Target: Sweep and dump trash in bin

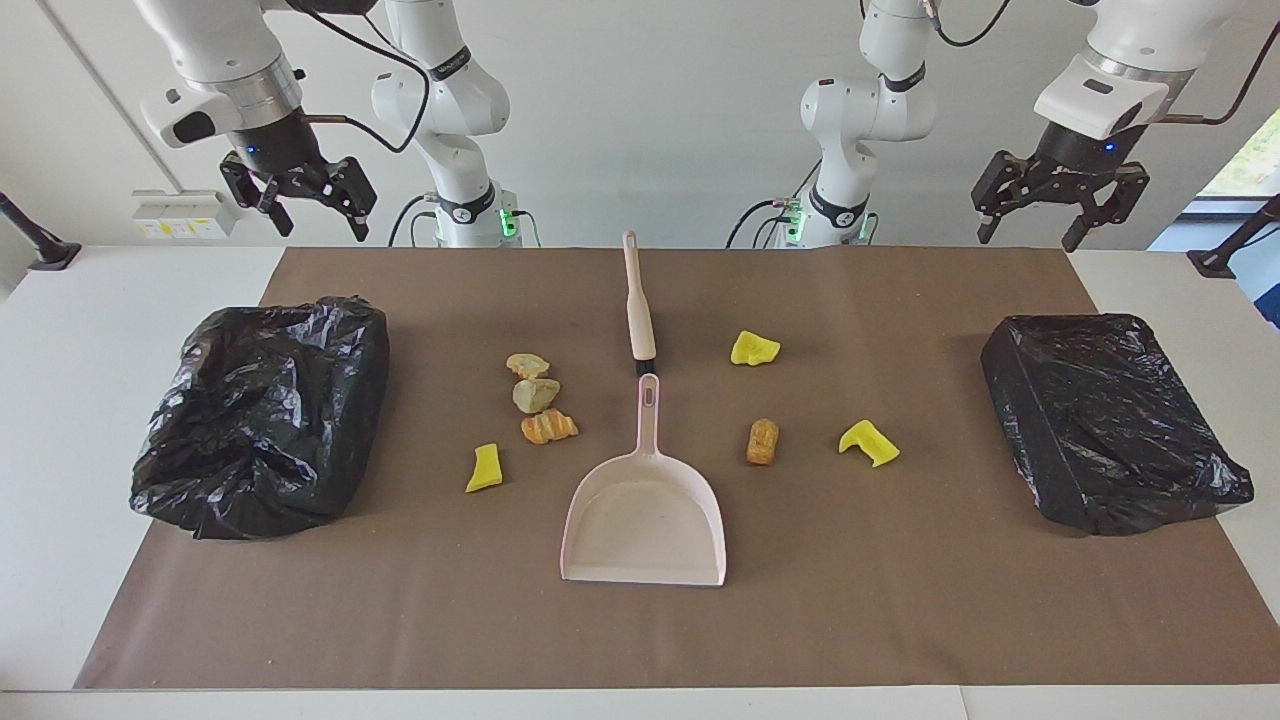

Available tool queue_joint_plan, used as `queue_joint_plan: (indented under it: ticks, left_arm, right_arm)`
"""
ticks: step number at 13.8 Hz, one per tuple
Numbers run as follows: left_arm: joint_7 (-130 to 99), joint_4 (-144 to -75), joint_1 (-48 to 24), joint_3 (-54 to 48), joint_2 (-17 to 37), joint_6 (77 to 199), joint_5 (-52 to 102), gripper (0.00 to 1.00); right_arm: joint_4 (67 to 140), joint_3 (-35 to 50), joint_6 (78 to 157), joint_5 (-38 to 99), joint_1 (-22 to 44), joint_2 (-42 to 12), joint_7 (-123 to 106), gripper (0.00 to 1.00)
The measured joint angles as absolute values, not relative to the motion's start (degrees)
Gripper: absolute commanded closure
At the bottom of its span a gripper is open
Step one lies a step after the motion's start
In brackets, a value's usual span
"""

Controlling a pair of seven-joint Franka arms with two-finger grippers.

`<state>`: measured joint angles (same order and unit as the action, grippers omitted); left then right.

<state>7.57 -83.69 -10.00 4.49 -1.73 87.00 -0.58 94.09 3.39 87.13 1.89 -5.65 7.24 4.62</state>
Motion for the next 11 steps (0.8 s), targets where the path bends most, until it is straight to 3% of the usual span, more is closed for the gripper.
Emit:
queue_joint_plan:
  ticks: [11]
  left_arm:
    - [7.57,-83.7,-10.01,3.8,-1.73,86.95,-0.5,0.0]
  right_arm:
    - [94.09,2.78,87.08,1.91,-5.43,7.33,5.92,0.0]
